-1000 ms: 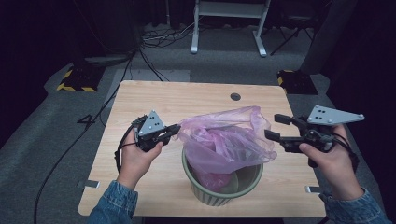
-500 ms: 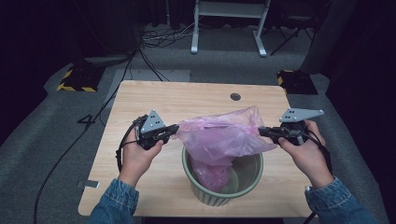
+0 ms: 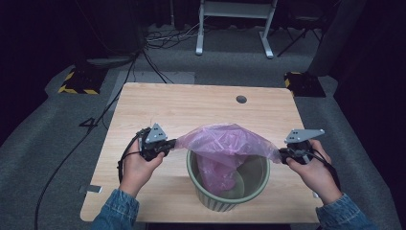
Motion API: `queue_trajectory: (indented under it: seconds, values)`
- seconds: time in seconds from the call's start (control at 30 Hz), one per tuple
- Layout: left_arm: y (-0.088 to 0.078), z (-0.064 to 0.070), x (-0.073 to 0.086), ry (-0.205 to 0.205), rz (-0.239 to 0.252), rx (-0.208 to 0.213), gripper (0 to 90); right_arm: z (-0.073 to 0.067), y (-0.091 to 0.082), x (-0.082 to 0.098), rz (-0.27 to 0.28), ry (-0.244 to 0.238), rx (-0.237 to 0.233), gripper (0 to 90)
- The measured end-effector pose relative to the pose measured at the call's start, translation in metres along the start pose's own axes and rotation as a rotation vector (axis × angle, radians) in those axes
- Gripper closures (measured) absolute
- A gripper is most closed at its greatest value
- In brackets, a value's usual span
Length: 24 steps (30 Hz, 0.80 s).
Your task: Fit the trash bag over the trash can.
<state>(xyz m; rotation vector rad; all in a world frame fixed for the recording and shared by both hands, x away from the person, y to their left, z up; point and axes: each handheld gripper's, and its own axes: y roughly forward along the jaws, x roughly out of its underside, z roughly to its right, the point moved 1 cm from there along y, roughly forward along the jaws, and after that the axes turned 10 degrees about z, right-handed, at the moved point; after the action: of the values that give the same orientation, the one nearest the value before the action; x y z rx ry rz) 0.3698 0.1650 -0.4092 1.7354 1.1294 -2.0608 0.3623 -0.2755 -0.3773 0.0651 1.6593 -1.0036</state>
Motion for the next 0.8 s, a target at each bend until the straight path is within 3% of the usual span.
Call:
queue_trajectory:
  seconds: [0.07, 0.1, 0.23, 0.3, 0.5, 0.63, 0.8]
  values:
    - [-0.006, 0.000, 0.001, -0.003, 0.022, -0.008, 87.5, -0.001, -0.008, 0.004, 0.029, 0.006, -0.008, 88.7]
    - [-0.008, 0.000, 0.001, -0.001, 0.042, -0.017, 81.4, 0.000, -0.013, 0.004, 0.044, 0.006, 0.001, 84.6]
    - [-0.023, 0.004, -0.007, 0.013, 0.113, -0.047, 51.8, 0.007, -0.029, 0.004, 0.148, 0.009, 0.075, 53.1]
    - [-0.032, 0.007, -0.012, 0.022, 0.139, -0.052, 45.0, 0.012, -0.038, 0.002, 0.198, 0.020, 0.109, 46.6]
    - [-0.047, 0.012, -0.021, 0.035, 0.183, -0.030, 33.0, 0.020, -0.060, -0.005, 0.281, 0.026, 0.176, 40.6]
    - [-0.039, 0.015, -0.023, 0.058, 0.164, -0.014, 28.8, 0.015, -0.070, -0.014, 0.326, 0.027, 0.159, 37.7]
    - [-0.025, 0.017, -0.025, 0.069, 0.152, 0.000, 25.9, 0.004, -0.080, -0.026, 0.360, -0.011, 0.157, 33.2]
